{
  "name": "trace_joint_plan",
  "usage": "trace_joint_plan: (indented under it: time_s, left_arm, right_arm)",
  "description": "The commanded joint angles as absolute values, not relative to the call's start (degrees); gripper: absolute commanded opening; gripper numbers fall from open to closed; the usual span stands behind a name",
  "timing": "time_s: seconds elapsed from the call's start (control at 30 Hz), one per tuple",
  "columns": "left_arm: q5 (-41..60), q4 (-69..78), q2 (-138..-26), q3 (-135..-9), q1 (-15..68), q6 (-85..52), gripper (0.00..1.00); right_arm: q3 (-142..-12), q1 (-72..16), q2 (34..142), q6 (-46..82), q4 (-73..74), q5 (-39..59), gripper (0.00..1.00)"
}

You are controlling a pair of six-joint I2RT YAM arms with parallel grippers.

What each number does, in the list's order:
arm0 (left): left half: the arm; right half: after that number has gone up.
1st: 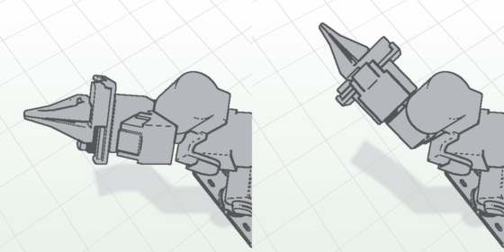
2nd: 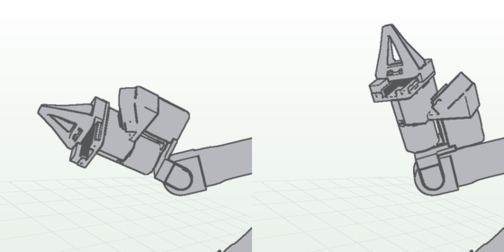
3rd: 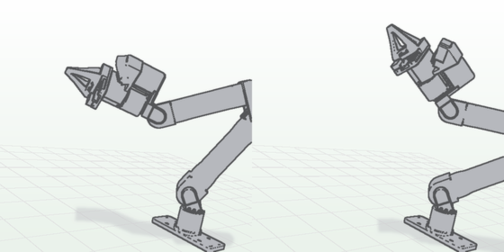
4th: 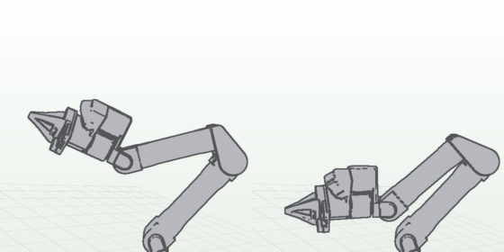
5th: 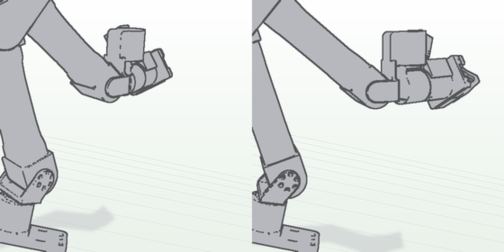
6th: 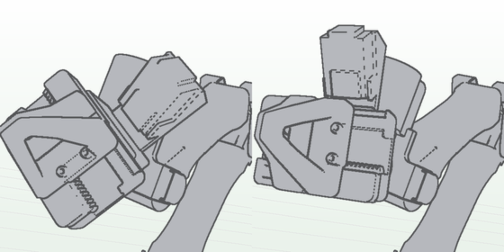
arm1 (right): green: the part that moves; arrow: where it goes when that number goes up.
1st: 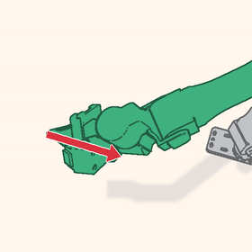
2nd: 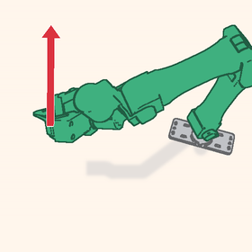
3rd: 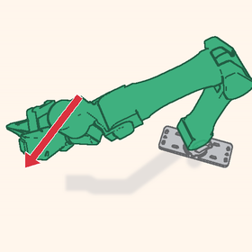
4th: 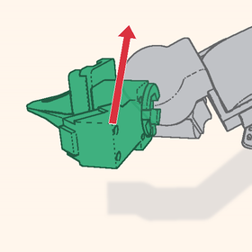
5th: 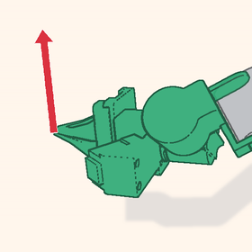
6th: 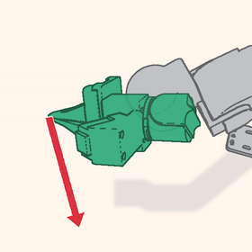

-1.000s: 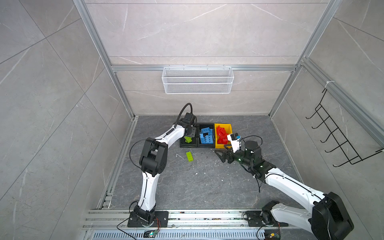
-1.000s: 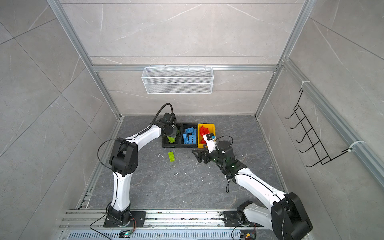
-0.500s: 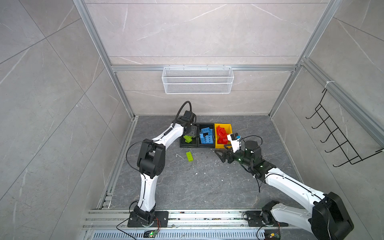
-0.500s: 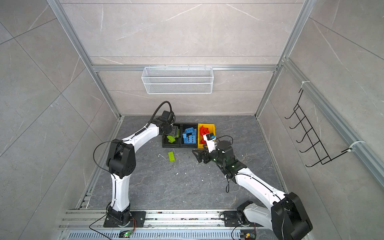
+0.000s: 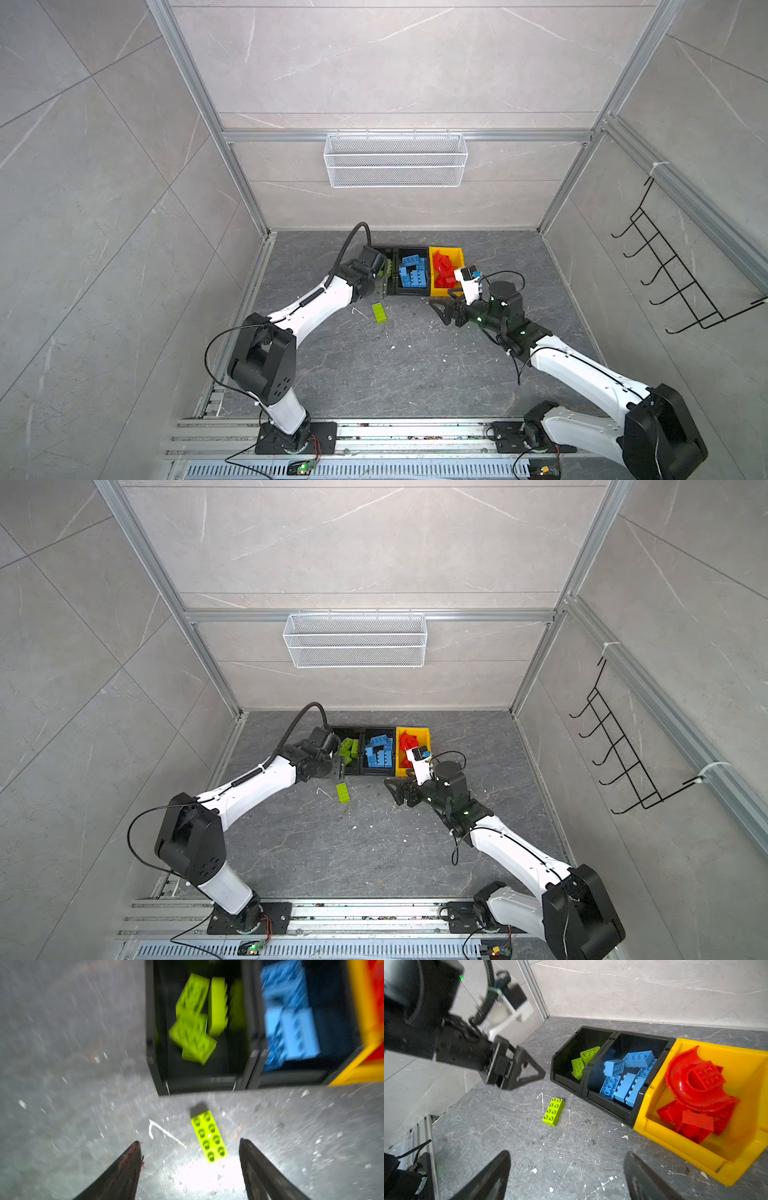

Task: Sort the legos into containers by color
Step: 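Move the left gripper back over the last green brick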

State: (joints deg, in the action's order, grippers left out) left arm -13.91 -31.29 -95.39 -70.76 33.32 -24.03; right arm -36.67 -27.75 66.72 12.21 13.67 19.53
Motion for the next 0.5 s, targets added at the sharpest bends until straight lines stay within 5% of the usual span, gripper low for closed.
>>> trace_joint_plan:
  time_s: [0.0,0.47]
  left_arm:
    - [-15.67,-28.02,-93.97,-69.15,35.10,-29.70,0.76]
    - [-14.05,-24.57,-103.06,-67.92,36.48,-32.28,0.76]
  right_arm:
    - [-38.58,-28.13,67.66,11.77,13.71,19.86,0.87]
    - [-38.61,-28.21,67.56,11.71,13.54,20.04,0.87]
